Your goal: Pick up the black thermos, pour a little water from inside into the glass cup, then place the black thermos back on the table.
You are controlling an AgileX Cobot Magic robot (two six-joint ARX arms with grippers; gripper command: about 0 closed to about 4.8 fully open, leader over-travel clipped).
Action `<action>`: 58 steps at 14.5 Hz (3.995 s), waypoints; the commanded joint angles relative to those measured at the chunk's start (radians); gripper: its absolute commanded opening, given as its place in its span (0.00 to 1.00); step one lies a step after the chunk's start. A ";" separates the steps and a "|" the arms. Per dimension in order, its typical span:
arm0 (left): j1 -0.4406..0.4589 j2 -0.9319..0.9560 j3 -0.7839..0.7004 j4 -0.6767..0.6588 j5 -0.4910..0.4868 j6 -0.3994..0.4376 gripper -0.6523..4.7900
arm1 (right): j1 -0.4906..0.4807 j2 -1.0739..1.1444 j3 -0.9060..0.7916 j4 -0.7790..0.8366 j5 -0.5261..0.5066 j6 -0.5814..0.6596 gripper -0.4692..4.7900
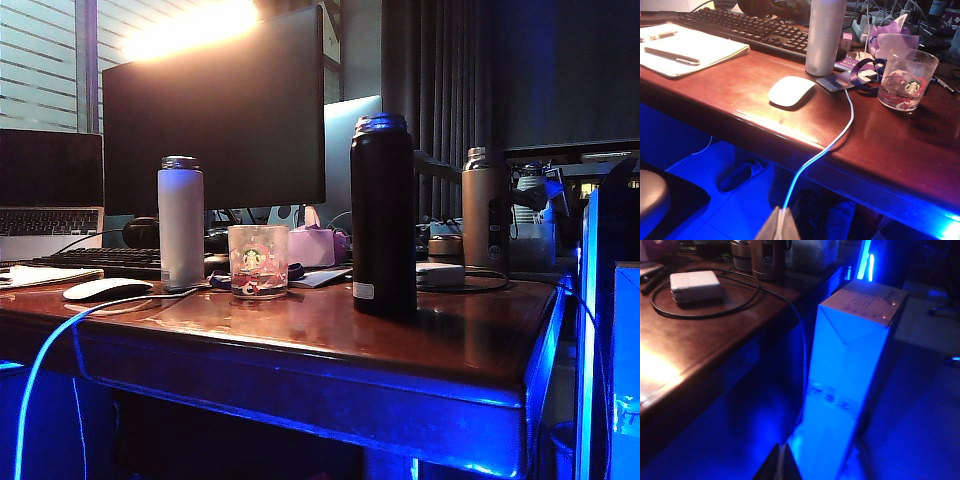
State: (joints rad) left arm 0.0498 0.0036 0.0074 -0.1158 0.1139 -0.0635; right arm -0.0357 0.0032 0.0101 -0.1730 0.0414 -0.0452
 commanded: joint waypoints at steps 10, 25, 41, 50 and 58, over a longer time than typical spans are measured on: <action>0.002 0.499 0.538 0.194 0.080 -0.010 0.11 | 0.002 0.309 0.335 0.175 -0.153 0.277 0.08; -0.099 1.174 1.111 -0.337 0.341 0.367 0.11 | 0.040 1.015 0.512 0.515 -0.462 0.163 0.08; -0.189 1.091 1.111 -0.384 0.268 0.318 0.11 | 0.219 1.433 0.586 0.844 -0.475 -0.018 0.20; -0.189 1.062 1.111 -0.385 0.267 0.318 0.11 | 0.275 1.483 0.586 0.985 -0.505 -0.027 1.00; -0.189 1.062 1.111 -0.385 0.265 0.319 0.11 | 0.294 1.789 0.584 1.439 -0.511 0.040 1.00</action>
State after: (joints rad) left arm -0.1394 1.0676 1.1130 -0.5102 0.3756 0.2539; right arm 0.2577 1.7828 0.5926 1.2201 -0.4683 -0.0216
